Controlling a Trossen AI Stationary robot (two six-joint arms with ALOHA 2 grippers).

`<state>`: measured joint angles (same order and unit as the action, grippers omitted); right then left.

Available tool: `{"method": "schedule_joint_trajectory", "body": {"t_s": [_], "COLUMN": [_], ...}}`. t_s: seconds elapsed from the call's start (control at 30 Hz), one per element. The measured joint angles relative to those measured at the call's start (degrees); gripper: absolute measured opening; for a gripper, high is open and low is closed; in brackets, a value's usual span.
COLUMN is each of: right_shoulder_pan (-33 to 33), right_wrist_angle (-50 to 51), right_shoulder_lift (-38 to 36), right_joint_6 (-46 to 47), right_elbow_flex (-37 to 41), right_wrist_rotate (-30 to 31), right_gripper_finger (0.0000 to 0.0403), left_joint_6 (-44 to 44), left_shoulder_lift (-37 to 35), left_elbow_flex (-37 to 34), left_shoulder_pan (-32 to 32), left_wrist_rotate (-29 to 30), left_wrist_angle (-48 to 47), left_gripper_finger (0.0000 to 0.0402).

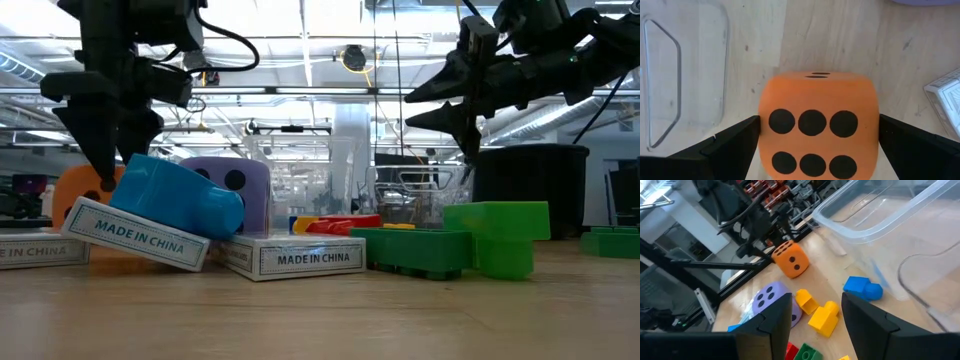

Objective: Pick & Place Toys
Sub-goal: Put the orange dice into the transparent container

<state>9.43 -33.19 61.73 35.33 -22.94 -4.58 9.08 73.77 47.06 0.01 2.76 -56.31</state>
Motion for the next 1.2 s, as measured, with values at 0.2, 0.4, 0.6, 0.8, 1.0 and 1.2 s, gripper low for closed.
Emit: {"method": "schedule_joint_trajectory", "body": {"t_s": [0.2, 0.4, 0.6, 0.8, 1.0, 1.2], "right_shoulder_pan": [0.0, 0.0, 0.0, 0.0, 0.0, 0.0], "right_wrist_angle": [0.0, 0.0, 0.0, 0.0, 0.0, 0.0], "right_shoulder_lift": [0.0, 0.0, 0.0, 0.0, 0.0, 0.0], "right_joint_6": [-0.1, -0.3, -0.4, -0.4, 0.0, -0.1], "right_elbow_flex": [0.0, 0.0, 0.0, 0.0, 0.0, 0.0], "right_wrist_rotate": [-0.1, 0.0, 0.0, 0.0, 0.0, 0.0], "right_gripper_finger": [0.0164, 0.0164, 0.0164, 0.0164, 0.0164, 0.0164], "left_joint_6": [0.9, 3.6, 6.2, 8.3, 8.1, 8.0], "left_shoulder_lift": [0.0, 0.1, 0.1, 0.0, 0.1, 0.1], "left_elbow_flex": [-0.1, -0.2, -0.2, -1.7, -2.2, -2.2], "left_shoulder_pan": [0.0, 0.1, 0.1, 0.0, 0.0, 0.0], "left_wrist_rotate": [-1.3, -4.0, -5.3, -6.0, -6.0, -6.4], "left_wrist_angle": [0.1, 0.8, 1.1, 2.4, 2.6, 2.6], "left_gripper_finger": [0.0393, 0.0393, 0.0392, 0.0392, 0.0392, 0.0365]}}
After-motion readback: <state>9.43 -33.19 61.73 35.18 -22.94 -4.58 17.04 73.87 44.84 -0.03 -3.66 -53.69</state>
